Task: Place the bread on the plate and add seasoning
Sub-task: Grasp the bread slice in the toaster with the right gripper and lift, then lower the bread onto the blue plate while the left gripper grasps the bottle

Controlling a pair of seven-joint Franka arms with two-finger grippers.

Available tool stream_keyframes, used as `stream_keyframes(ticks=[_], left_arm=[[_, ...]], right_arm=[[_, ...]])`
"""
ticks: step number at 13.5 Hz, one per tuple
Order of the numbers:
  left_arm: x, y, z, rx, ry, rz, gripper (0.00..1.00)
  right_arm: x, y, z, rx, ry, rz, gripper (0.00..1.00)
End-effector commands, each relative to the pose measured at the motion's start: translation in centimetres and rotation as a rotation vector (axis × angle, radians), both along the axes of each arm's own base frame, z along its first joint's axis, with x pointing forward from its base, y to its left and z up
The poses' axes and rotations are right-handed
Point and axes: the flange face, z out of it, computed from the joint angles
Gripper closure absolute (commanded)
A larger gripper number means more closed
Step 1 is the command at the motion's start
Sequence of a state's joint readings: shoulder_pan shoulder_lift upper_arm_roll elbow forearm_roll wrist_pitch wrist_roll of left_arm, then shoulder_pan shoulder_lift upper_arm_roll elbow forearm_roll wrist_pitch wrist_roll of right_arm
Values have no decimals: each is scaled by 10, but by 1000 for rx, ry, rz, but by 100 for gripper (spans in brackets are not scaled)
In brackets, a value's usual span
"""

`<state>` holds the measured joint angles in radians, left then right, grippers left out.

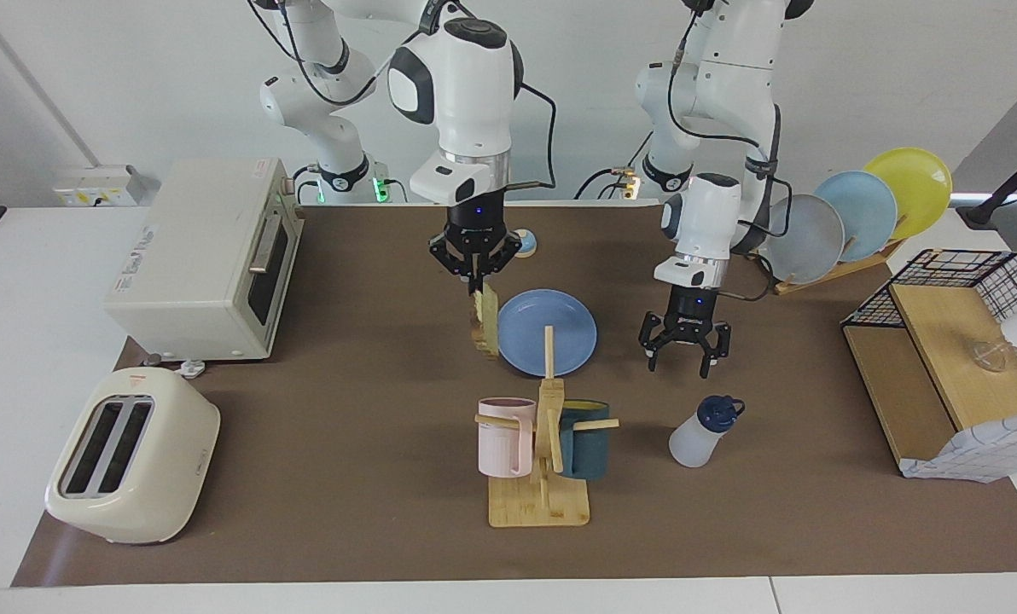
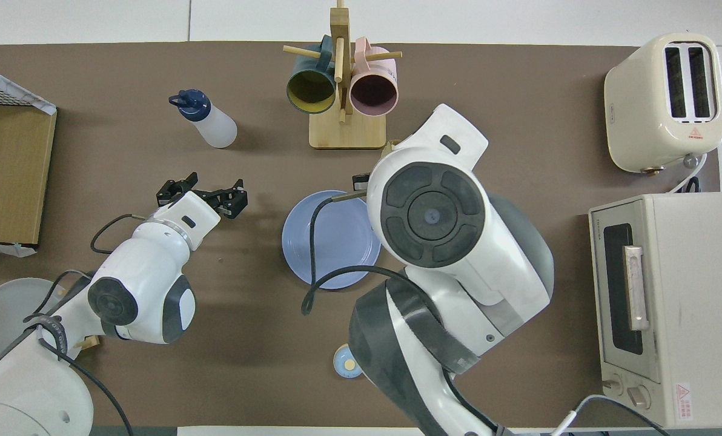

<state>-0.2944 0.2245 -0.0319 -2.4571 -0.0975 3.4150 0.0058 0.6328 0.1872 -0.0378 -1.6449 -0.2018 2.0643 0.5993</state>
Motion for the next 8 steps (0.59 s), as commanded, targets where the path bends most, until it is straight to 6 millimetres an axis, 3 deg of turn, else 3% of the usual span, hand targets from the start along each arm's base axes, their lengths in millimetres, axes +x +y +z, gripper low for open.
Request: stream_keyframes(ticks=[1, 4, 5, 8], left_arm=[[6, -12, -13, -20, -21, 19, 0], [16, -6, -8, -4, -48, 38, 0], [19, -3, -10, 13, -51, 43, 0], [29, -5, -11, 68, -78, 50, 0]], right_arm=[[-5, 19, -21, 42, -4, -26, 100], [-14, 27, -41, 99, -27, -11, 100], [-26, 46, -48, 118, -27, 7, 100], [-40, 75, -66, 137, -23, 15, 100]])
